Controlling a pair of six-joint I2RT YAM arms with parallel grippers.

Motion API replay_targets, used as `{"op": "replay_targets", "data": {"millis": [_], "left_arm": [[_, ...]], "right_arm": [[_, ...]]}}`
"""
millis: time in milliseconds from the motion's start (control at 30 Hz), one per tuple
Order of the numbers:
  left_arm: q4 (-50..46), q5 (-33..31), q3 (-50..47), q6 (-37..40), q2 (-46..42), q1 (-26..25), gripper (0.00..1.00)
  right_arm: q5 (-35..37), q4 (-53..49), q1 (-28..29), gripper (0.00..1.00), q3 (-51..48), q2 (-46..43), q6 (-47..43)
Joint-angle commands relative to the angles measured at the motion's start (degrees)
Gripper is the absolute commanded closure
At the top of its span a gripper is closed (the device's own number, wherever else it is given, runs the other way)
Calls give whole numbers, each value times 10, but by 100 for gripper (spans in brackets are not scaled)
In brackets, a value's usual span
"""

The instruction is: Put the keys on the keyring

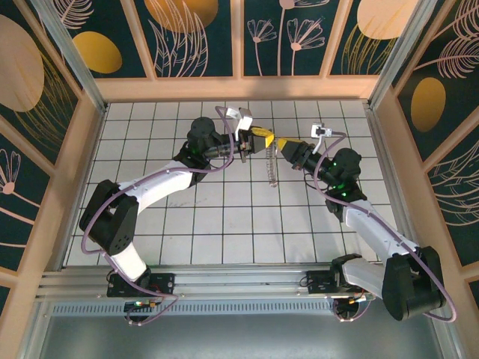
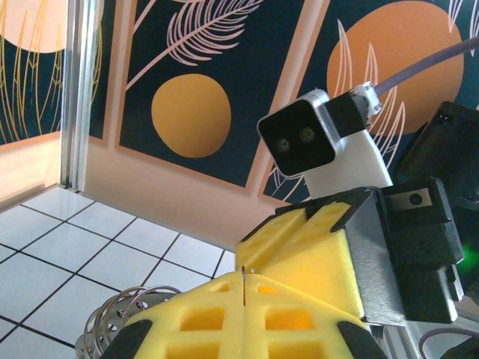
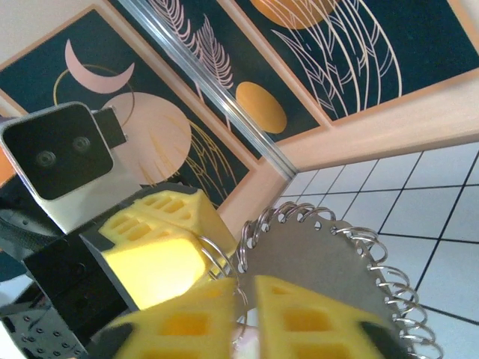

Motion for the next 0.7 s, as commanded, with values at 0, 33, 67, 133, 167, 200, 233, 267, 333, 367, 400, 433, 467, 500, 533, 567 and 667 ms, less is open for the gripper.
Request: {"op": "replay_targets", "data": {"millis": [0, 33, 67, 133, 167, 200, 233, 267, 333, 367, 400, 433, 467, 500, 533, 567, 667], "left_arm": [[58, 6, 0, -10, -23, -3, 100], [60, 5, -1, -11, -23, -2, 100], [62, 4, -2, -12, -23, -3, 100], [65, 2, -4, -12, -23, -3, 100], [70, 2, -5, -15, -22, -3, 100], [74, 2, -6, -17, -22, -2, 100], [79, 1, -8, -19, -23, -3, 100], [83, 2, -9, -22, -22, -2, 100], [87, 4, -9, -25, -21, -2, 100], [92, 6, -9, -28, -20, -2, 100], [101, 8, -10, -35, -19, -1, 100], [109, 9, -11, -43, -17, 0, 100], [116, 10, -12, -51, -15, 1, 100], [131, 13, -14, -63, -12, 1, 100], [149, 15, -17, -78, -9, 3, 100], [161, 16, -18, -88, -6, 4, 100], [197, 22, -20, -122, 4, 6, 100]], "right_arm": [[-7, 10, -17, 58, -11, -26, 0], [-5, 7, -28, 54, -13, -36, 0], [-5, 8, -38, 52, -16, -48, 1], [-3, 6, -54, 50, -18, -63, 1], [-4, 7, -61, 50, -18, -68, 1], [-4, 14, -64, 49, -18, -71, 1], [-4, 24, -68, 49, -19, -72, 3], [-6, 36, -69, 49, -19, -70, 3], [-9, 72, -69, 48, -20, -60, 5], [-14, 95, -69, 47, -22, -53, 7], [-20, 122, -69, 45, -24, -43, 11], [-26, 150, -69, 44, -26, -32, 18], [-29, 172, -69, 42, -27, -22, 25], [-35, 197, -69, 41, -28, -9, 32], [-40, 221, -69, 40, -29, 3, 41], [-44, 242, -68, 40, -30, 14, 48], [-49, 295, -60, 40, -32, 42, 64]]}}
